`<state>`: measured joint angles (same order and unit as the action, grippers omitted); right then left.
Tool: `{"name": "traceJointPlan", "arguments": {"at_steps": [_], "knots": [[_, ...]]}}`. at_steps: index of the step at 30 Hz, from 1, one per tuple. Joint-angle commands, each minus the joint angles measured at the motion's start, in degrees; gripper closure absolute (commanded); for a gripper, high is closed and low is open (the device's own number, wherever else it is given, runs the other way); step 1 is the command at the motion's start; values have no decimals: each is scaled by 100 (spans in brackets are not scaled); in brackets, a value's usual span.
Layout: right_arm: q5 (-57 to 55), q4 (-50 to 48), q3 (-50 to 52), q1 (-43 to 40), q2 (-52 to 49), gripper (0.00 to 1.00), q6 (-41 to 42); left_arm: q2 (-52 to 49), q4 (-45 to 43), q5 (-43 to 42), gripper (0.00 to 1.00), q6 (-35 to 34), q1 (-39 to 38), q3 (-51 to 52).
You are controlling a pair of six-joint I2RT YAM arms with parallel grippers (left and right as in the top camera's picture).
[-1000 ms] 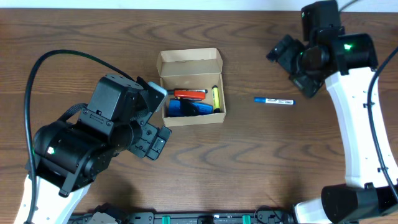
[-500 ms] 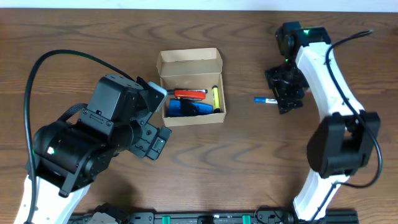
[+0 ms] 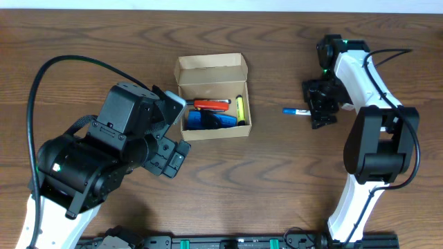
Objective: Pack container
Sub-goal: 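Move the right gripper to the blue-capped whiteboard marker and grasp it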
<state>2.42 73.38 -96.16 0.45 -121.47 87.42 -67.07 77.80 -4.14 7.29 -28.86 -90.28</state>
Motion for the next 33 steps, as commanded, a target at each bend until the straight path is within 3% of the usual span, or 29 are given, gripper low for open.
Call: {"name": "traceJointPlan", "arguments": {"at_steps": [1, 7, 20, 33], "knots": [[-2, -256, 216, -44, -55, 5, -138, -11, 13, -33, 5, -68, 35, 17], [-2, -774, 575, -44, -55, 9, -181, -11, 13, -31, 5, -68, 35, 17], [-404, -1394, 1115, -42, -55, 30, -358, -11, 13, -33, 5, -66, 35, 17], [-824, -1423, 1115, -37, -55, 71, -420, -11, 13, -33, 5, -66, 35, 17]]}}
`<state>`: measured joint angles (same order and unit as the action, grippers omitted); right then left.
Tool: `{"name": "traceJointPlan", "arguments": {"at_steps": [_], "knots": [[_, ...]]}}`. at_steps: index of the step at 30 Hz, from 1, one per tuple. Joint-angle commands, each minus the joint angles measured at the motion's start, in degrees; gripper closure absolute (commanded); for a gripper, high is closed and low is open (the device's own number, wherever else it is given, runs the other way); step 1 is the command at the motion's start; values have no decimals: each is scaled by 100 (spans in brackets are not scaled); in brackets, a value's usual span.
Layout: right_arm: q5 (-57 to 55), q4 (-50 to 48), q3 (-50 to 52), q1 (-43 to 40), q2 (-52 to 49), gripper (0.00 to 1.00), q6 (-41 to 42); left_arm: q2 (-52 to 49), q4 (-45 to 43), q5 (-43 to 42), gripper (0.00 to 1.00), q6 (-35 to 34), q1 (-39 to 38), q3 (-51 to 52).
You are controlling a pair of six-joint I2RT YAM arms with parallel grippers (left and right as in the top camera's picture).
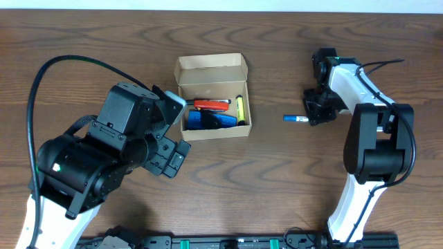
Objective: Pack container
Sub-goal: 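Move the right gripper to the blue-capped whiteboard marker and grasp it, then carry the blue-capped marker into the box and release it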
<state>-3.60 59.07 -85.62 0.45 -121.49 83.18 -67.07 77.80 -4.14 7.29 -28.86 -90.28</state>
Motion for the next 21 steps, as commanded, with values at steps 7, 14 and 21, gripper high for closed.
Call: {"name": "traceJointPlan", "arguments": {"at_steps": [7, 14, 21], "knots": [[-153, 118, 44, -37, -20, 99, -9, -11, 13, -33, 5, -66, 35, 17], [238, 437, -424, 0, 374, 99, -710, -11, 13, -33, 5, -68, 35, 17], [177, 400, -1427, 400, 964, 98, -2608, -11, 13, -33, 5, -68, 35, 17]]}}
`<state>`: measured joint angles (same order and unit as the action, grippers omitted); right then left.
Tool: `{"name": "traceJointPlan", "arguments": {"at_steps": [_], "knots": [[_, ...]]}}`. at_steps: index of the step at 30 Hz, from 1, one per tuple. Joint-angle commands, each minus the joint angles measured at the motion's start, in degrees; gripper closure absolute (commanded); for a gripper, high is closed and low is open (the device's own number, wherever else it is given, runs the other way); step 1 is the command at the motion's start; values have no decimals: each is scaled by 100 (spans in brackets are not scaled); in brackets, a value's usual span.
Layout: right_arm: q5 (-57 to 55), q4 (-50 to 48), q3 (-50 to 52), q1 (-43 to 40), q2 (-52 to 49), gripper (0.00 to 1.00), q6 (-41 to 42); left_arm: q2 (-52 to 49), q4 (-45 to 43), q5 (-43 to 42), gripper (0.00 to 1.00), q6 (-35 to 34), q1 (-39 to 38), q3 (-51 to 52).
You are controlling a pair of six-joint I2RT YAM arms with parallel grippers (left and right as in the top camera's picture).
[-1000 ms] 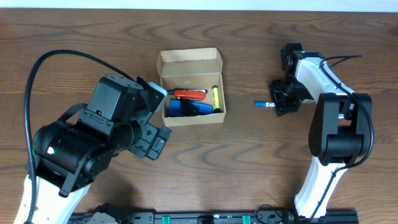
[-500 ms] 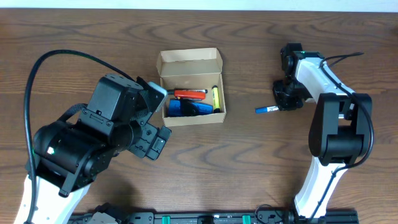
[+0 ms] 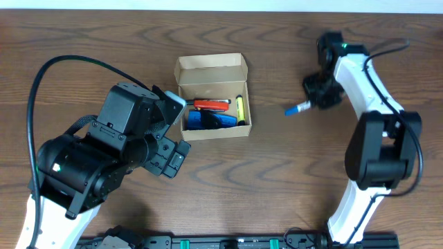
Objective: Pack container
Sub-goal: 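Carry the blue-capped marker into the box and release it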
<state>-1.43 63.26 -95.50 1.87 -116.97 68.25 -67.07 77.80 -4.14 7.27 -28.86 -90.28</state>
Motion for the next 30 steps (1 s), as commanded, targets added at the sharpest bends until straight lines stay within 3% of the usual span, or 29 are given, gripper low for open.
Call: {"name": "traceJointPlan", "arguments": {"at_steps": [1, 13, 23, 30], "knots": [[-46, -72, -535, 321, 575, 98, -1340, -11, 13, -33, 5, -66, 35, 17], [487, -1478, -1016, 2052, 1132, 99, -6529, -11, 13, -33, 5, -63, 35, 17], [798, -1143, -1014, 3163, 1080, 99, -10275, -11, 13, -33, 5, -66, 35, 17], [1703, -529, -1014, 3233, 992, 99, -11820, -11, 13, -33, 5, -66, 35, 17]]}}
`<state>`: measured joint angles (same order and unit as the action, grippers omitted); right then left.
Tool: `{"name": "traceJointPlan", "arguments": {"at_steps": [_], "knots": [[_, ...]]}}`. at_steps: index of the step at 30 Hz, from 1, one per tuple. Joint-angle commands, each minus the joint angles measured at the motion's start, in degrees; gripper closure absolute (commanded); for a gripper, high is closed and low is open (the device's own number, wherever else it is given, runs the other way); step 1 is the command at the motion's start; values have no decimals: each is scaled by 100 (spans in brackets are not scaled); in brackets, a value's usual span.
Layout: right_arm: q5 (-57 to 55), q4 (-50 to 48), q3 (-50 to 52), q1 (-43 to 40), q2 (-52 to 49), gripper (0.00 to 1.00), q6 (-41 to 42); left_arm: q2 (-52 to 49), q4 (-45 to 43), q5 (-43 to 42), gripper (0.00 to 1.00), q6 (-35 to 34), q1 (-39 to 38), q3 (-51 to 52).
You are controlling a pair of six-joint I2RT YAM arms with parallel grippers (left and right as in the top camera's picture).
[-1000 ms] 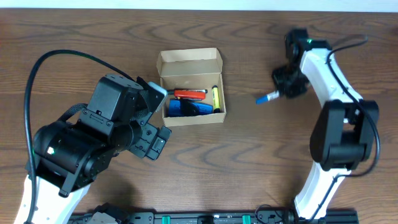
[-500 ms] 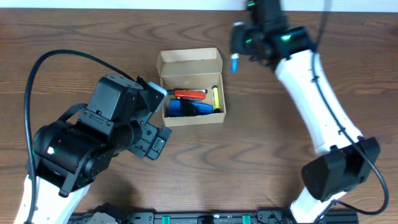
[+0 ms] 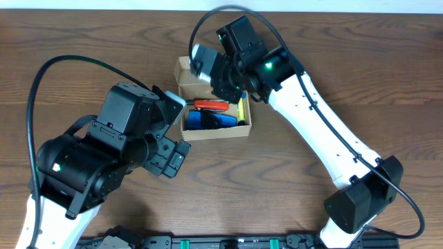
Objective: Pack container
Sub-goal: 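Carry the blue-capped marker into the box and release it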
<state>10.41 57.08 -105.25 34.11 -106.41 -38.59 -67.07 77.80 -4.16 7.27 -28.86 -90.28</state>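
Note:
The open cardboard box (image 3: 237, 129) sits at the table's middle. It holds a red tool (image 3: 210, 105), a yellow marker (image 3: 240, 109) and blue items (image 3: 206, 122). My right arm reaches in from the right, and its gripper (image 3: 220, 88) hangs over the box's back half. The wrist hides its fingers, so what they hold cannot be seen. The blue marker is not in view anywhere on the table. My left gripper (image 3: 173, 156) rests just left of the box's front corner, its fingers apart with nothing between them.
The bulky left arm (image 3: 90, 159) fills the table's left front. The right arm's long white link (image 3: 325, 131) crosses from the box to its base (image 3: 360, 207) at the front right.
My right gripper was at the table's right side with the blue marker lifted in it. It is now over the box, and the marker is out of sight. The left arm has not moved.
The blue marker lay on the table right of the box with my right gripper beside it. Then the gripper was down at the marker's end, then held it tilted off the table. Now the right arm is over the box and the right side is bare.

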Motion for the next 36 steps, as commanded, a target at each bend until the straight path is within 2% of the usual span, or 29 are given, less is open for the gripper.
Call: {"name": "traceJointPlan", "arguments": {"at_steps": [1, 7, 14, 26, 27, 29, 36], "knots": [[564, 136, -37, 7, -98, 99, -1228, -11, 13, -28, 5, -66, 35, 17], [807, 181, -37, 7, -577, 99, -1652, -11, 13, -28, 5, -63, 35, 17], [872, -13, -37, 11, -1244, 99, -1685, -11, 13, -31, 5, -66, 35, 17], [1222, -59, -37, 17, -1585, 98, -1757, -11, 13, -31, 5, -63, 35, 17], [1231, -79, -37, 17, -1585, 91, -1733, -11, 13, -31, 5, -66, 35, 17], [1228, -146, -42, 15, -1585, 67, -1484, -11, 13, -28, 5, -66, 35, 17], [1204, -118, -234, -17, -1161, 58, -564, -11, 13, -31, 5, -66, 35, 17]]}}
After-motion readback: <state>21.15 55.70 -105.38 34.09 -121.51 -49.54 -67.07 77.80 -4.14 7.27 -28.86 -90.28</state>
